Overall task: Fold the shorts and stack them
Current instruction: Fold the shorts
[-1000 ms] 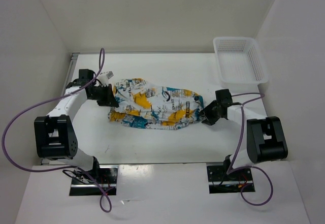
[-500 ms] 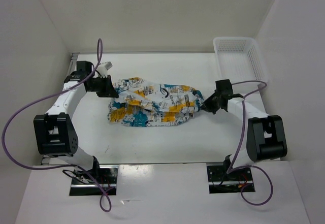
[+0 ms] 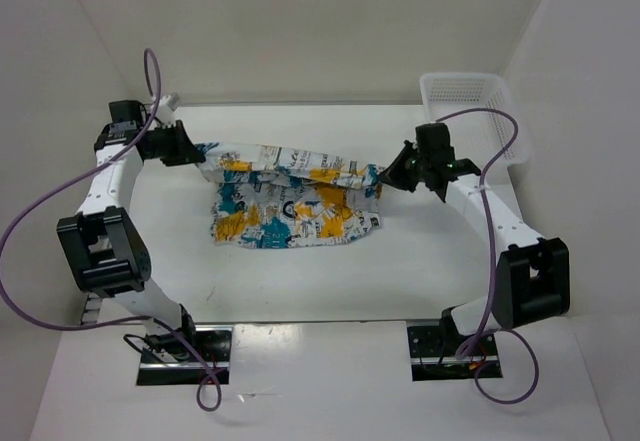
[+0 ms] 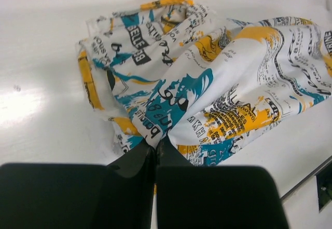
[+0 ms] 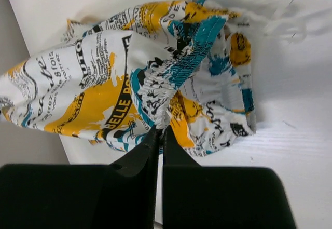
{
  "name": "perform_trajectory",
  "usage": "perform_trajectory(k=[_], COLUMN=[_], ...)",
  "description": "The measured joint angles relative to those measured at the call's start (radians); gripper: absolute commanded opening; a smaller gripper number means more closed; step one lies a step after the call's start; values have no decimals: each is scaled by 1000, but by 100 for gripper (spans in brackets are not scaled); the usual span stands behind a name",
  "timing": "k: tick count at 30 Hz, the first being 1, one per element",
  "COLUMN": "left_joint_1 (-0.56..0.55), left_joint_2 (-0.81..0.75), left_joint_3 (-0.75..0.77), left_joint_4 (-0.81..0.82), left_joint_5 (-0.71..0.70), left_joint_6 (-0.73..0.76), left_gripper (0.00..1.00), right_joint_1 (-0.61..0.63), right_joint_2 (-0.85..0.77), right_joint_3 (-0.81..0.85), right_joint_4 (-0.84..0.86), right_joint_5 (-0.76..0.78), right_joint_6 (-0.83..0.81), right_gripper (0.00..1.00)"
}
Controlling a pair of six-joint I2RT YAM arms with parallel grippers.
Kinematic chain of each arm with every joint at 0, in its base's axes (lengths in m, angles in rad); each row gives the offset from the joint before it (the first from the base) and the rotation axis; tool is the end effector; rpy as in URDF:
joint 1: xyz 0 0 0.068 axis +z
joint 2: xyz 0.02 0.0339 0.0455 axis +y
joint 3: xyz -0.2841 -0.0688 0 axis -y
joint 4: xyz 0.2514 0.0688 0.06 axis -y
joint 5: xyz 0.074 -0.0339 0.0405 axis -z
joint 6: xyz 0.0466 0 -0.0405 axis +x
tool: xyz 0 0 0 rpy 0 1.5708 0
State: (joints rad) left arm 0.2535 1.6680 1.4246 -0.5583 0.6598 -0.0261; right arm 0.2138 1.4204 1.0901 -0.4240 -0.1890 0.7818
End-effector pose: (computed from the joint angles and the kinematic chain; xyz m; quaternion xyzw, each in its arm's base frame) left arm 0.3780 0.0684 0.3143 -0.0019 0.8854 -0.2581 0.3867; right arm 0.3128 0.0769 0.2876 0.2201 0.8876 0.2648 0.3059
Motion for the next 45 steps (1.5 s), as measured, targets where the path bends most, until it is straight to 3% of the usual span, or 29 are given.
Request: perform_trajectory(k=[10, 22, 23, 25, 26, 28, 29, 30, 33, 38, 45], left_joint_1=[64, 65, 65, 65, 65, 65, 65, 65, 65, 60, -52], left_joint_2=[-101, -245, -245, -245, -245, -245, -245, -244, -244, -245, -122], left_joint_3=[-249, -508, -516, -526, -528, -528, -525, -518, -449, -285, -257], left_joint_4=[-22, -126, -137, -151, -156, -162, -167, -175, -205, -165, -35], left_joint_5=[18, -35, -47, -71, -83, -97, -100, -104, -127, -150, -102], left_joint_6=[0, 1, 1, 3, 5, 11, 10, 11, 21, 21, 21], left_gripper=[0, 0, 1, 17, 37, 45, 49, 54, 60, 55, 51], right_joint_1=[57, 57, 57, 56, 55, 55, 55, 55, 42, -55, -87], right_joint_2=[66, 170, 170, 170, 170, 170, 169, 166, 139, 101, 287], right_joint_3=[-137, -146, -146, -149, -151, -154, -154, -154, -154, -154, -147], right_joint_4=[-18, -18, -18, -18, -18, -18, -19, -20, -26, -13, 60], right_joint_5=[-14, 18, 25, 34, 37, 42, 43, 47, 57, 23, -152], right_joint_6=[-10, 28, 32, 35, 39, 36, 34, 30, 7, -12, -32], right_gripper=[0, 0, 2, 12, 24, 38, 59, 67, 70, 69, 69])
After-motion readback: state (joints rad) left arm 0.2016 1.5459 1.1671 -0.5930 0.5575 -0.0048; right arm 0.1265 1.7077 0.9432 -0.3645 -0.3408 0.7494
